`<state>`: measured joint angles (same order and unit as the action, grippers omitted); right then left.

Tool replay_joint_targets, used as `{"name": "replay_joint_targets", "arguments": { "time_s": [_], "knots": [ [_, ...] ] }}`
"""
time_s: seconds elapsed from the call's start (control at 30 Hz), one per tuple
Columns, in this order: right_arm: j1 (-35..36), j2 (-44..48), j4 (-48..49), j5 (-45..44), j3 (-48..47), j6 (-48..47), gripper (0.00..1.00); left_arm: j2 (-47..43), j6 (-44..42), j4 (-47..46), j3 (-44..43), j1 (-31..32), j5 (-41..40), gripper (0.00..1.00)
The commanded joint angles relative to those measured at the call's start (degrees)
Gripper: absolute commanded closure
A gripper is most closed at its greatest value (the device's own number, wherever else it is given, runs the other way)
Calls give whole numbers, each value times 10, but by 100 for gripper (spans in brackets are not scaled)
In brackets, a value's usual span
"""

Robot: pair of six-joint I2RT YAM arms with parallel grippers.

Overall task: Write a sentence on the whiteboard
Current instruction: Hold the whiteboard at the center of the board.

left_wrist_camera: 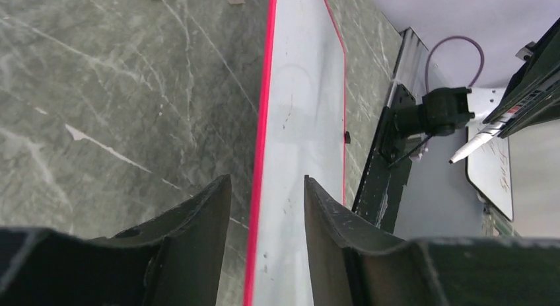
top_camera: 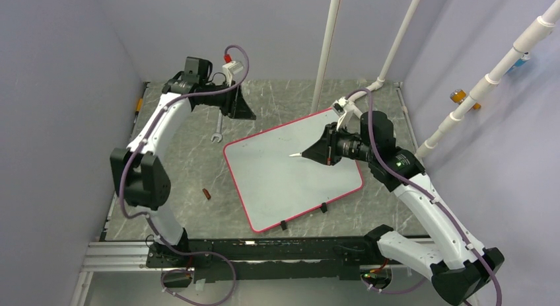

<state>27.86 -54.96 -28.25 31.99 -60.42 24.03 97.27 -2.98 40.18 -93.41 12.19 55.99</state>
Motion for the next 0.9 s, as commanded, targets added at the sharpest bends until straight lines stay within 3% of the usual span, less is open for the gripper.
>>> {"name": "replay_joint_targets", "arguments": {
  "time_s": [0.0, 0.37, 0.87],
  "knots": [
    [2, -4, 1, 0, -19, -12, 100, 67, -84, 98, -72, -1, 98, 54],
    [2, -29, 3, 3, -22, -17, 100, 137, -107, 127, -75, 18, 147, 51],
    [1, -35, 11, 10, -22, -8, 100, 164, -113, 140, -68, 57, 119, 56]
  ]
}}
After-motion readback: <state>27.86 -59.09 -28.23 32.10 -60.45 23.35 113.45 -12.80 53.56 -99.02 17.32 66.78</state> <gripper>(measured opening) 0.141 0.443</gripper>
